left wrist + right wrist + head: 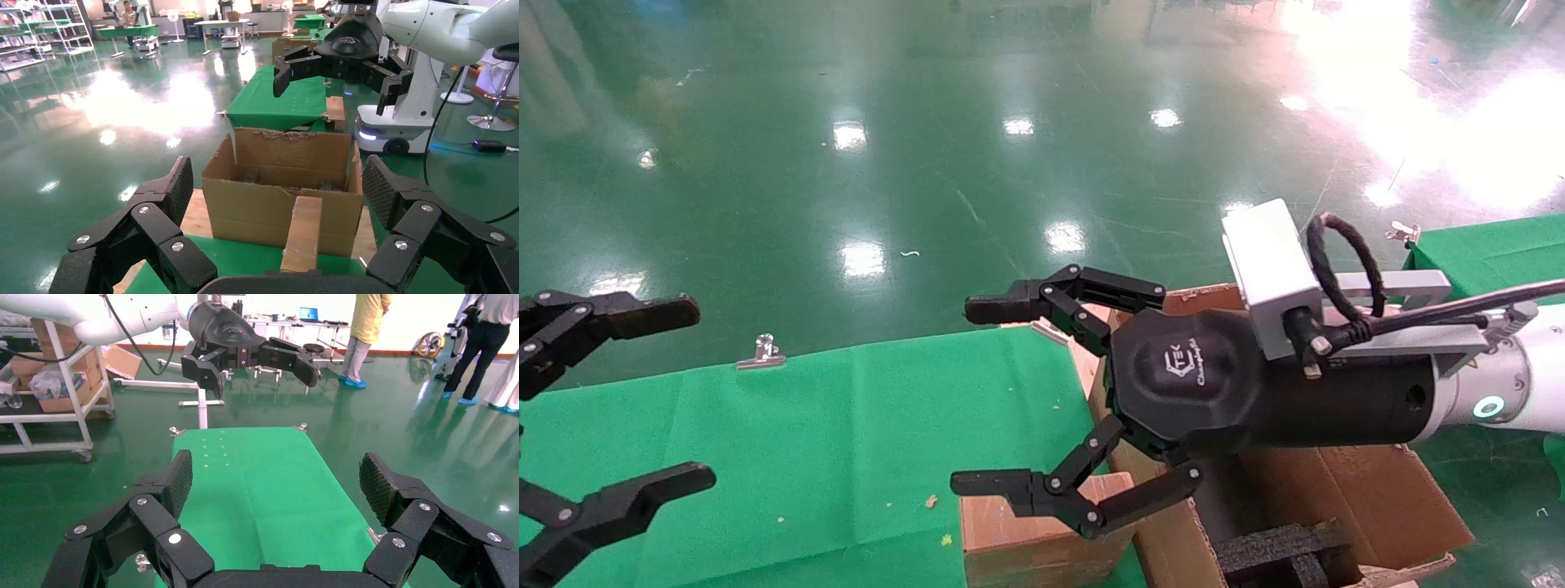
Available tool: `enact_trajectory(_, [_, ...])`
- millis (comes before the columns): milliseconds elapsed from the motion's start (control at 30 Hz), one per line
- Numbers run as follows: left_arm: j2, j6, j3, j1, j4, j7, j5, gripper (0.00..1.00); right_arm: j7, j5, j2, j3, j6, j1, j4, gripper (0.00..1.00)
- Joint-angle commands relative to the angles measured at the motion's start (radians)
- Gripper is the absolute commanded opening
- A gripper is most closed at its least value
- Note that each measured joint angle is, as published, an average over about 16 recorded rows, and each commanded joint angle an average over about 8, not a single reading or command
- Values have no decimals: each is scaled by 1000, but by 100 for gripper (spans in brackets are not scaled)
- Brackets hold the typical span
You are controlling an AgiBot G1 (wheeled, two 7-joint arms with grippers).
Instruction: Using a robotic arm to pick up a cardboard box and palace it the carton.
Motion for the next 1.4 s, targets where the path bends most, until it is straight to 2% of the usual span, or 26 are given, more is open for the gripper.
enact_trajectory(33, [0, 0, 0, 0, 0, 0, 0, 100, 0, 0, 0, 0, 0, 0, 0, 100])
enact_trajectory(300, [0, 0, 0, 0, 0, 0, 0, 99, 0, 0, 0, 0, 0, 0, 0, 100])
enact_trajectory(333, [0, 0, 0, 0, 0, 0, 0, 92, 0, 0, 0, 0, 0, 0, 0, 100])
enact_trajectory(567, [0, 0, 0, 0, 0, 0, 0, 5, 0, 0, 0, 0, 0, 0, 0, 100])
enact_trajectory(600, [0, 0, 0, 0, 0, 0, 0, 0, 0, 0, 0, 0, 0, 0, 0, 100])
enact_trajectory(800, [0, 0, 0, 0, 0, 0, 0, 0, 1, -10, 4, -3, -1, 2, 1, 100])
enact_trajectory(967, [0, 0, 0, 0, 0, 0, 0, 0, 10, -66, 14, -26, -11, 28, 5, 100])
enact_trajectory(1167, [0, 0, 0, 0, 0, 0, 0, 0, 41, -212, 9, -103, -56, 115, -6, 100])
enact_trajectory(1400, [0, 0, 0, 0, 0, 0, 0, 0, 66, -400, -32, -253, -92, 244, -39, 100])
